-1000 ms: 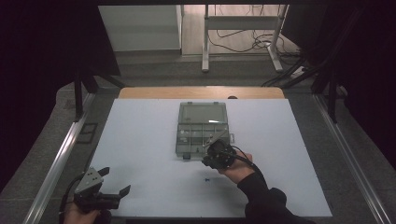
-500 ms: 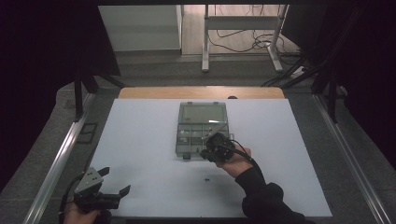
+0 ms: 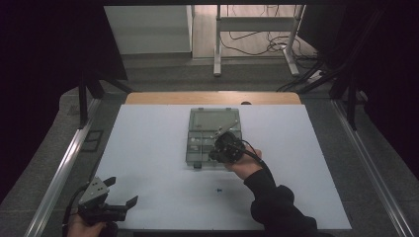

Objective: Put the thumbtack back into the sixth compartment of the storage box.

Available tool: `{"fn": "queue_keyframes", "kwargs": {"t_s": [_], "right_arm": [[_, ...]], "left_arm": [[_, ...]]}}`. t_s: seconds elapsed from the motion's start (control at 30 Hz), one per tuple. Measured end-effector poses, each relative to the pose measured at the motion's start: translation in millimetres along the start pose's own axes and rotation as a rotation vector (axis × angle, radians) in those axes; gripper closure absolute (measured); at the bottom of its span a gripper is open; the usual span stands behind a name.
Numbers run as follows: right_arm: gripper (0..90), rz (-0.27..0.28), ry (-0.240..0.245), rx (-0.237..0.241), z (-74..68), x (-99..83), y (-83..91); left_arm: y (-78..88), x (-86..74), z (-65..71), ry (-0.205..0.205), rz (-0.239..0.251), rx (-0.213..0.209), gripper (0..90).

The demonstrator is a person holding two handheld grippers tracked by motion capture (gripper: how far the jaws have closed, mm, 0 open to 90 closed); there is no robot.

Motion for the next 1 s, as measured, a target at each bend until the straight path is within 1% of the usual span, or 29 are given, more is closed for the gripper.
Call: {"fn": "queue_keyframes", "kwargs": {"t_s": [0.13, 0.2, 0.43, 0.67, 0.83, 0.9, 1.0], "right_arm": [[82.1, 0.001, -0.006, -0.002, 2.1, 4.6, -4.7], [82.1, -0.001, -0.003, -0.010, 3.3, 8.6, -9.0], [82.0, -0.007, 0.004, -0.018, 5.2, 14.4, -18.5], [82.0, -0.043, -0.004, -0.036, 10.7, 11.3, -32.9], [81.6, -0.062, -0.011, -0.045, 14.7, 8.1, -39.6], [79.9, -0.064, -0.014, -0.045, 14.6, 7.7, -40.5], [75.3, -0.051, -0.021, -0.044, 13.3, 9.4, -37.3]], "left_arm": [[0.0, 0.0, -0.1, 0.001, 0.000, 0.000, 0.8], [0.0, 0.0, -0.1, 0.001, 0.000, -0.001, 0.9], [0.1, -0.1, -0.2, 0.003, 0.003, -0.003, 0.9], [0.3, -0.1, -0.3, 0.005, 0.004, -0.004, 0.9], [0.4, -0.1, -0.2, 0.002, 0.004, -0.004, 0.9], [0.4, -0.1, -0.2, 0.002, 0.004, -0.004, 0.9], [0.5, -0.1, -0.2, 0.002, 0.005, -0.004, 0.9]]}}
Point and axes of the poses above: each handheld gripper's, and its own axes: y roughly backward along the jaws, x roughly out of its top, z roughly to its right, the point moved 2 cm from there along -y, roughly forward along the jaws, and after that the axes turned 14 degrees about z, right-handed, at the moved point
